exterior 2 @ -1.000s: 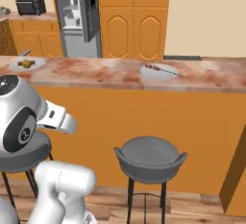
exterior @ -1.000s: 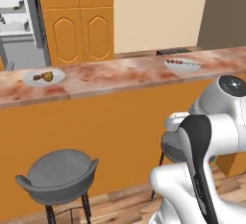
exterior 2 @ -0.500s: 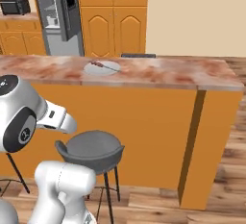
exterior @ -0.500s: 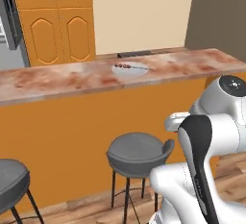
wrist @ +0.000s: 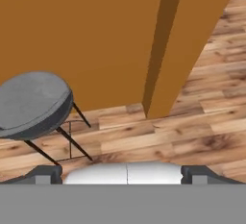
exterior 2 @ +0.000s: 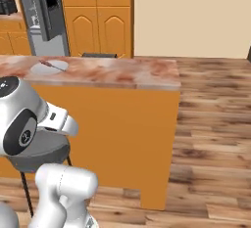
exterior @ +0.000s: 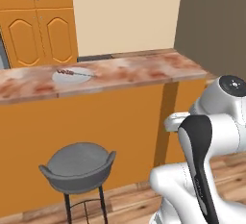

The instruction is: Pick up the apple and peach from the fridge and place one fruit on each plate on the dining counter.

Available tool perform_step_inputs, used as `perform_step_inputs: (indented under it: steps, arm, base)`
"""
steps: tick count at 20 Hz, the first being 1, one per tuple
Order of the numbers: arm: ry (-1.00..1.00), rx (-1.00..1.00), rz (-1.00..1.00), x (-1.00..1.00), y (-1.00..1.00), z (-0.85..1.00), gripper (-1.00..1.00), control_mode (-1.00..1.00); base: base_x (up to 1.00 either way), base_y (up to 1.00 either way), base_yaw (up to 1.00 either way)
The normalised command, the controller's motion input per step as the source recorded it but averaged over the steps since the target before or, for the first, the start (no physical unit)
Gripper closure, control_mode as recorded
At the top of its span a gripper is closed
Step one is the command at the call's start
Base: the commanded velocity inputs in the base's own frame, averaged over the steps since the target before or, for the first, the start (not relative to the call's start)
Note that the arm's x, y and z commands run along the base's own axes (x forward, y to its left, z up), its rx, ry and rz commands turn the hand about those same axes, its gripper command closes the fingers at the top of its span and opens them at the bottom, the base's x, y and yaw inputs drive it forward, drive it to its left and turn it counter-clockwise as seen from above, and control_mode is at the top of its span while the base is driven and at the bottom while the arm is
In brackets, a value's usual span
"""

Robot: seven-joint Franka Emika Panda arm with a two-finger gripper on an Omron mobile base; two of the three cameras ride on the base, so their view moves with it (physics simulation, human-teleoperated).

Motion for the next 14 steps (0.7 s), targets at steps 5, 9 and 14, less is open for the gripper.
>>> perform_step_inputs:
  steps: [5,9,14]
  arm:
    - [0.0,0.0,0.0,0.0,0.0,0.0,-1.0,1.0]
    - [0.0,0.0,0.0,0.0,0.0,0.0,-1.0,1.0]
    - [0.0,0.0,0.0,0.0,0.0,0.0,-1.0,1.0]
  base:
    - [0.06,-1.0,0.05]
    - [0.22,-1.0,0.08]
    - [0.33,-1.0,0.1]
